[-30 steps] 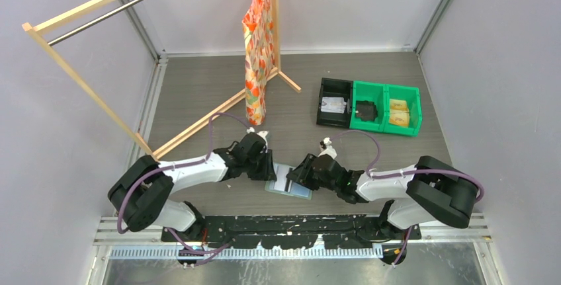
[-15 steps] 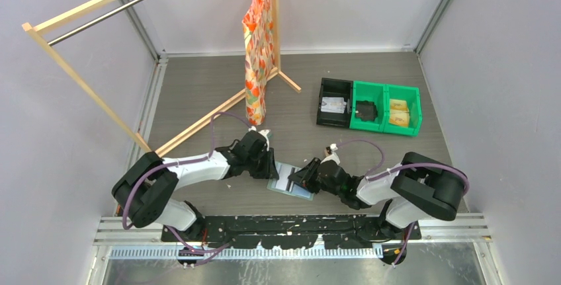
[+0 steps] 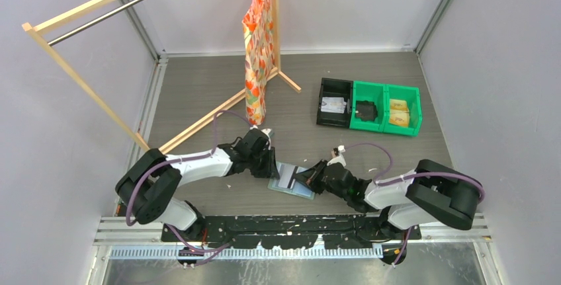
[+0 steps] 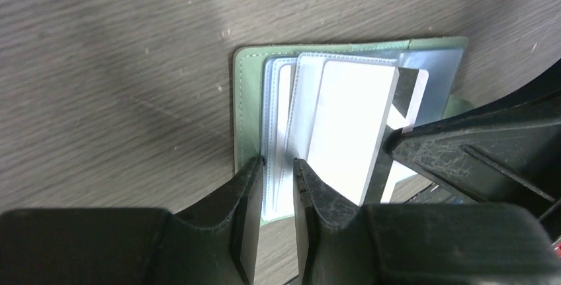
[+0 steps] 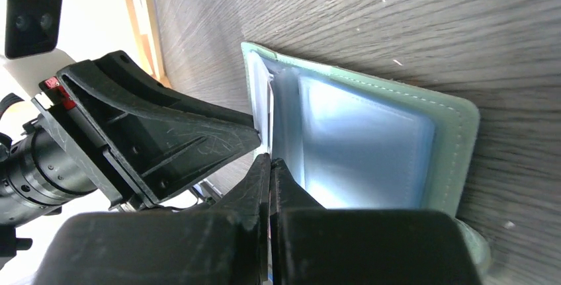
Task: Take the credit cards out of the card holder
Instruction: Remove the credit card from the card holder.
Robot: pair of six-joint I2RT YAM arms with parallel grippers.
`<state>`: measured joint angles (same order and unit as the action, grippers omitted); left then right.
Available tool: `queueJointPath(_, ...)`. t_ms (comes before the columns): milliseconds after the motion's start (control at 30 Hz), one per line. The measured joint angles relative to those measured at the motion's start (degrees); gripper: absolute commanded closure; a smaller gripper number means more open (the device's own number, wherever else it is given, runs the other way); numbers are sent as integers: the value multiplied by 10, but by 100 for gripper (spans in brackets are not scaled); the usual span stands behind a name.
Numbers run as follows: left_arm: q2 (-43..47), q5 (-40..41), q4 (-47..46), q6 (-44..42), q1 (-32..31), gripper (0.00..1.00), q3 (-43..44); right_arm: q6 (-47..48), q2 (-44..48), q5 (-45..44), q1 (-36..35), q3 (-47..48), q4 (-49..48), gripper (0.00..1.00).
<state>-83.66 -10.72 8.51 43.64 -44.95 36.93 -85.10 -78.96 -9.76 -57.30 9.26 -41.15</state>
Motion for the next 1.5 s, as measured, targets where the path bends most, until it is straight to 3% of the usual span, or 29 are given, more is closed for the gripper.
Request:
queueJointPath(467,-26,-15,12,9,9,76,17,-2,103,-20,0,-37,91,98)
queueJointPath(633,-27,-16,13,9,9,76,18,-1,144,-26,0,-42,130,86)
queueJointPath(800,-29,-18,15,9,10,76,20,1,160,-33,0,-50,158,87)
queueJointPath(1033,-31,-19,19,9,11,76,23,5,144,-32,0,-53,141,81)
queueJointPath(1267,-34,-20,24,9,12,76,27,6,83,-23,0,-53,61,73)
queueJointPath(1367,-35,-21,25,9,12,77,28,6,61,-20,0,-53,28,75)
queueJointPath(1500,-38,-23,28,8,12,77,31,7,49,-19,0,-53,15,87)
